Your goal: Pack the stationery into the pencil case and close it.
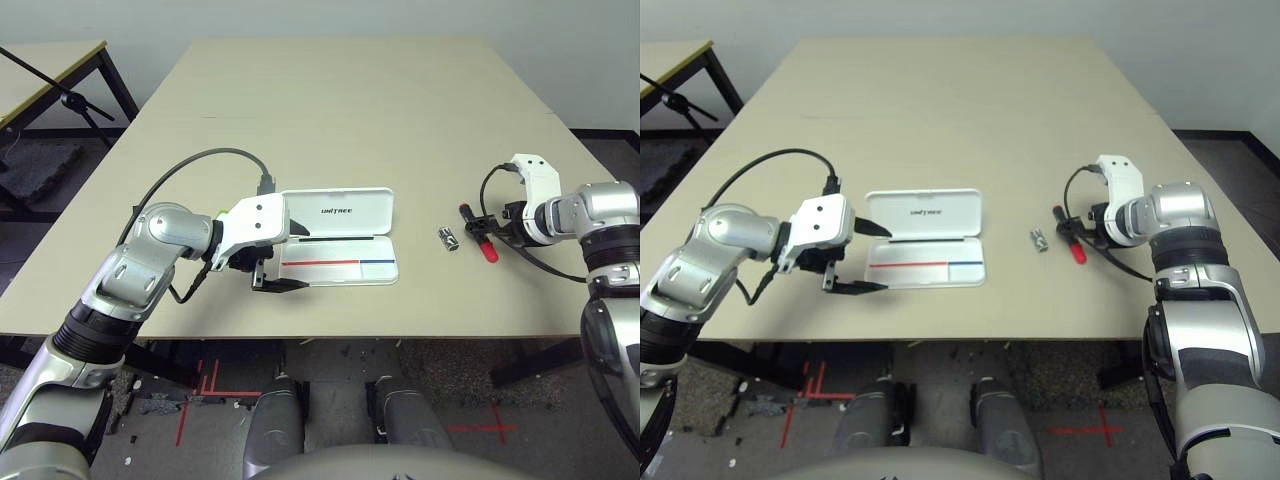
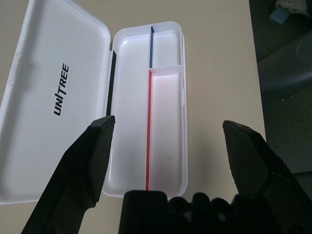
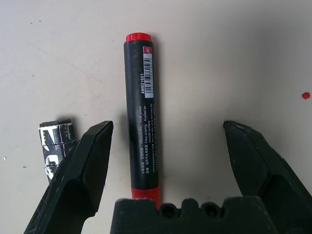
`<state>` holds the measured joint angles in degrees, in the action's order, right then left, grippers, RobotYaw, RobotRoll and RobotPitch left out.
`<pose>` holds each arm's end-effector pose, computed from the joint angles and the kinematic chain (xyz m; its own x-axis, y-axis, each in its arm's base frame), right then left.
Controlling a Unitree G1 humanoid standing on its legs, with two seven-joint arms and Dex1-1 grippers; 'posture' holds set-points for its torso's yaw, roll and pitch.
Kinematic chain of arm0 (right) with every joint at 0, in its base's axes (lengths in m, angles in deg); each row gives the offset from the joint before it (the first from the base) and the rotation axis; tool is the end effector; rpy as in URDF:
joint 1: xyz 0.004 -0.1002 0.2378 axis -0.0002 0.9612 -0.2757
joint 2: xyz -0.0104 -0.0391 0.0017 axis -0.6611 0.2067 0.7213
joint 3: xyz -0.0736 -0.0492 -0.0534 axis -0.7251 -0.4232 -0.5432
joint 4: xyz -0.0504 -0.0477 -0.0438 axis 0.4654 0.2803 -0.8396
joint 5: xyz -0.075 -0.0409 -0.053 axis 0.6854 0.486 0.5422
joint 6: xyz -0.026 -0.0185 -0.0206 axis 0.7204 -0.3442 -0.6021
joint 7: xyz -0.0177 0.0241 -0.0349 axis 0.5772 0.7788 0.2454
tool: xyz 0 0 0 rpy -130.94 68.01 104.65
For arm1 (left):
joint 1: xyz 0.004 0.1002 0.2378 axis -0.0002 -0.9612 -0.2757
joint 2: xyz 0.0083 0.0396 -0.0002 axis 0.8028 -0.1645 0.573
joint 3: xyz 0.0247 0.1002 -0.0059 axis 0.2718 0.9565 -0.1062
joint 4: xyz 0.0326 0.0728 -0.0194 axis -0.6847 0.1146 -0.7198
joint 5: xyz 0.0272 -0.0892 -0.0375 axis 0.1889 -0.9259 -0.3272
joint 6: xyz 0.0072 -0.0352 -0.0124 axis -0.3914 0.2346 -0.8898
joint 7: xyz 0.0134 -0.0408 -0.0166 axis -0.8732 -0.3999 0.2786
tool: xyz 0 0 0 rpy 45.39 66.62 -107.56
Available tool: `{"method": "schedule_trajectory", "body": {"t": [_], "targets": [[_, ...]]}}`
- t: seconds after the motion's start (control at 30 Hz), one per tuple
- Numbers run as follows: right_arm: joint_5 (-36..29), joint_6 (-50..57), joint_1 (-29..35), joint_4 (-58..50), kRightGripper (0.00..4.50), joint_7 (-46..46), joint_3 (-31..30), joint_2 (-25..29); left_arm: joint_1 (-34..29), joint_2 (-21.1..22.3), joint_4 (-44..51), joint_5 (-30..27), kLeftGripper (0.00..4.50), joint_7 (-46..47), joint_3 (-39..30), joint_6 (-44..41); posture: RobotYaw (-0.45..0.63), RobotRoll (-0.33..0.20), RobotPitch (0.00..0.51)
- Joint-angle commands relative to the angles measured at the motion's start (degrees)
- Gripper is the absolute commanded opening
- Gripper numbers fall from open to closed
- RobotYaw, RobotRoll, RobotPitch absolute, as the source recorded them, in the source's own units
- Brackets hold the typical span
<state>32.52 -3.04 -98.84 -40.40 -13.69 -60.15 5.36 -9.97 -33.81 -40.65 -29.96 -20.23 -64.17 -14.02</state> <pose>0.3135 -0.2846 0.1475 0.5713 0.1806 -0.8006 -0.1092 0.9835 0.1439 0.2579 0.2005 0.1847 0.2104 -0.7915 -0.5738 0.9456 0.0157 0.3250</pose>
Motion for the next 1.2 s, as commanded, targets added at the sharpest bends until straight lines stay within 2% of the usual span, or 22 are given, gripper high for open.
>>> {"method": "schedule_trajectory", "body": {"t": [0.03, 0.2, 0.3, 0.6, 0.9, 1.1, 1.2], "targets": [[1.0, -1.7, -0.5, 3.1, 4.50, -1.1, -1.0, -0.9, 1.2, -0.5, -0.2, 0.0, 4.47, 0.2, 0.6, -0.4, -0.02, 0.000, 0.038], [1.9, -3.2, -0.6, 4.7, 4.50, -2.1, -1.2, -1.3, 1.3, 0.0, -0.6, 0.0, 4.47, 0.0, 0.2, -0.2, -0.02, 0.000, 0.039], [2.5, -3.9, -0.5, 4.9, 3.92, -2.7, -1.3, -1.4, 0.9, 0.1, -0.2, 0.0, 4.50, 0.0, 0.3, -0.3, -0.02, 0.000, 0.040], [3.9, -4.9, 0.0, 4.8, 0.52, -3.4, -1.1, -1.6, 0.8, 0.3, 0.0, -0.1, 4.50, -0.1, 0.5, -0.4, -0.02, 0.000, 0.044], [4.1, -5.6, -0.2, 3.9, 0.49, -4.7, -0.7, -0.5, 1.0, 0.2, -0.3, 0.0, 4.50, -0.3, 0.7, -0.3, -0.03, 0.000, 0.046], [5.3, -10.2, 0.4, -2.0, 0.49, -14.9, -5.5, 4.2, 1.1, 0.5, -1.0, 0.2, 4.50, -0.5, 0.6, 0.2, -0.03, 0.000, 0.045], [5.2, -16.9, 3.0, -8.6, 0.49, -22.6, -7.9, 7.3, 1.0, 0.8, -1.1, 0.2, 4.50, -0.5, 0.4, 0.4, -0.03, 0.000, 0.048]]}}
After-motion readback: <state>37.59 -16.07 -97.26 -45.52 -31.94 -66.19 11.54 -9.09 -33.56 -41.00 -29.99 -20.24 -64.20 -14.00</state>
